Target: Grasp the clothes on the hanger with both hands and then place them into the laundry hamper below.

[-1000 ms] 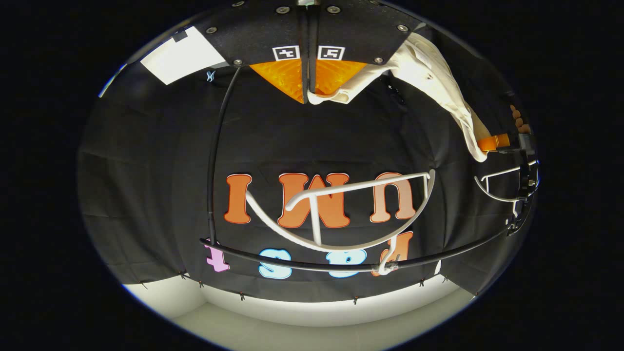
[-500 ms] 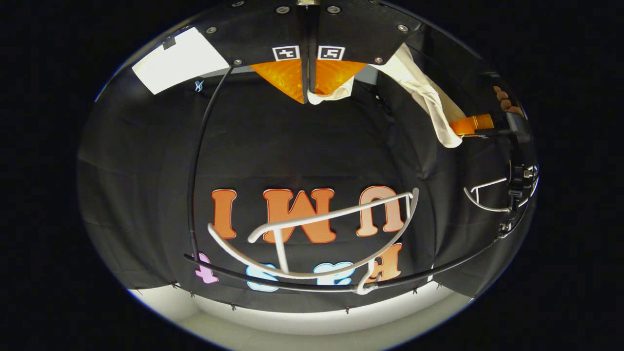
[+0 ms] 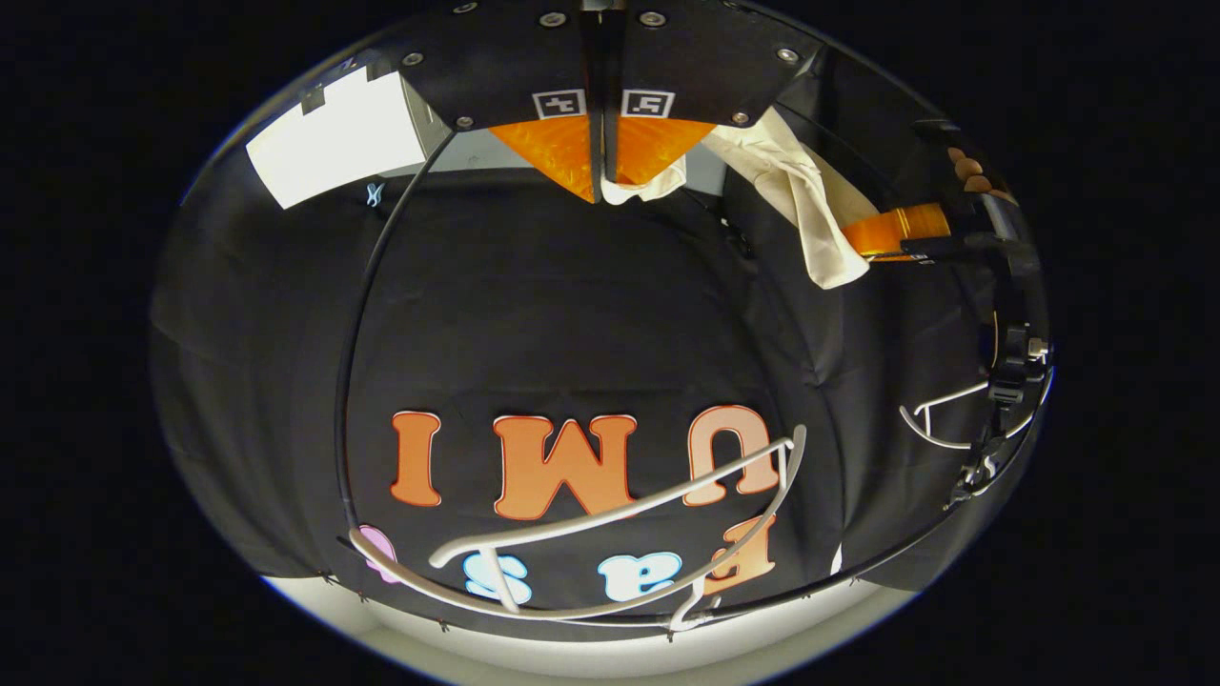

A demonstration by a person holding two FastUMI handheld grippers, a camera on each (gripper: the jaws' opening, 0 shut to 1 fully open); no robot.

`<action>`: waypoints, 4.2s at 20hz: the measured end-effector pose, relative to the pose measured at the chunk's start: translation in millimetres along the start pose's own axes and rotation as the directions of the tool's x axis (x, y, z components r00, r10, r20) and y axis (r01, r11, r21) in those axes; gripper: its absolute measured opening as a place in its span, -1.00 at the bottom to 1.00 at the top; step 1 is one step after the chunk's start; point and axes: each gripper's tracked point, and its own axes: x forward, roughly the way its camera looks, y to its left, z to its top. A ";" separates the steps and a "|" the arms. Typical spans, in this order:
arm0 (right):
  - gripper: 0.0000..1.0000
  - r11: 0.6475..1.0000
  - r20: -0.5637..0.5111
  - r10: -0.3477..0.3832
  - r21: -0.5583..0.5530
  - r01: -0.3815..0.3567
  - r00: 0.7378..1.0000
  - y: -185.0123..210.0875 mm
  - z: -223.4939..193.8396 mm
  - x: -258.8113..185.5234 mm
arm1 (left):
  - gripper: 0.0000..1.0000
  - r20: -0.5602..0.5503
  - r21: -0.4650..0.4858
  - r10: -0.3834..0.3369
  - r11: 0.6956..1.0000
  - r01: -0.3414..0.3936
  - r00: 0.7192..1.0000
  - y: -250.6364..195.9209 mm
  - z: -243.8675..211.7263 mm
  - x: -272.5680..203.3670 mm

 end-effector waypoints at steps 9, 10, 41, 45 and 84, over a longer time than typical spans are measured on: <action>-1.00 1.000 -0.132 -0.007 0.000 0.007 0.991 3.0 -51.6 23.7 | -0.86 -0.137 0.012 -0.043 0.999 0.045 0.990 -20.8 -51.0 15.1; -1.00 1.000 -0.146 -0.008 -0.006 0.007 0.989 3.0 -58.1 25.2 | -0.86 -0.159 0.012 -0.043 0.999 0.045 0.986 -20.5 -59.9 19.4; -0.08 0.998 -0.262 -0.062 -0.005 0.063 0.963 -8.7 -111.7 63.9 | 0.48 -0.366 -0.061 -0.069 0.997 0.051 0.928 -16.6 -132.5 35.3; 0.29 0.994 -0.212 -0.110 -0.033 0.106 0.971 -18.3 -95.9 58.1 | 0.72 -0.335 -0.028 -0.025 0.999 0.016 0.942 -1.0 -122.9 27.8; 0.96 0.992 0.333 -0.094 -0.047 0.116 0.938 -0.7 122.4 -85.8 | 0.80 0.322 -0.012 0.097 0.995 -0.098 0.942 19.0 121.1 -124.6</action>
